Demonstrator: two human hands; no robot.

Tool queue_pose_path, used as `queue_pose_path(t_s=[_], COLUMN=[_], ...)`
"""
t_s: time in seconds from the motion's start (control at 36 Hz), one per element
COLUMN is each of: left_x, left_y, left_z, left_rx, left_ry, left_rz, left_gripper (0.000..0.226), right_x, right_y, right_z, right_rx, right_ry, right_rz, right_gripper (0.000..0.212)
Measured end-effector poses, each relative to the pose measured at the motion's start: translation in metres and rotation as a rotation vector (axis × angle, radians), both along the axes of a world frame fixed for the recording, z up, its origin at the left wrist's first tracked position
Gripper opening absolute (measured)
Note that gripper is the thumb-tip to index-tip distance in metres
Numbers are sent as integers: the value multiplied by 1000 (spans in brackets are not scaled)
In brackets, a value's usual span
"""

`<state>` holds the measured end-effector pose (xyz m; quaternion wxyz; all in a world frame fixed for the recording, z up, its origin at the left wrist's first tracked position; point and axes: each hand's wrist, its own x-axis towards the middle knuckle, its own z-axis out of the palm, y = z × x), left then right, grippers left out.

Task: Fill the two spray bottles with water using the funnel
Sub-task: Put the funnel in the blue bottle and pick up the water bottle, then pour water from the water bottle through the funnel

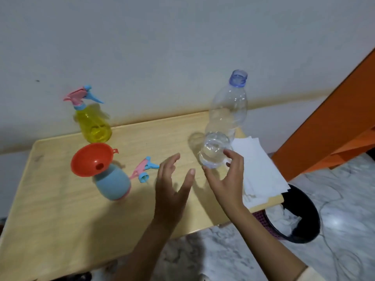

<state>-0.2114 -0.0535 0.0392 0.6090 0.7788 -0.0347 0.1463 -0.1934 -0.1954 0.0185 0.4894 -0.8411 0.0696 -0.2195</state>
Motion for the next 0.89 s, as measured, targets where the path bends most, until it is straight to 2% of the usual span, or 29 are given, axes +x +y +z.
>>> queue_pose_path(t_s=[0.08,0.19,0.28,0.47,0.58,0.72,0.89], left_x=[43,86,100,103,99,85,54], left_y=[-42,-77,-90,-80,-55,-27,-10], left_z=[26,46,45,39,45,65,71], left_rx=[-5,47,50,23,-71,-136,-151], left_ry=[-38,8,33,38,53,-53,-104], left_rz=[-86,-136,-131,-25,72,147,225], left_gripper=[67,95,105,93,92,92,70], right_x=[20,56,78,93,96,90,71], right_y=[-30,-46,-47,-48,-36,-15,-6], right_z=[-1,-2,-2,-2,12,37,67], right_rx=[8,76,128,98,29,-40,-200], right_ry=[101,233,254,207,144,60,161], right_rz=[-19,116,221,262,338,408,590], right_gripper=[83,112,107,93,94,96,104])
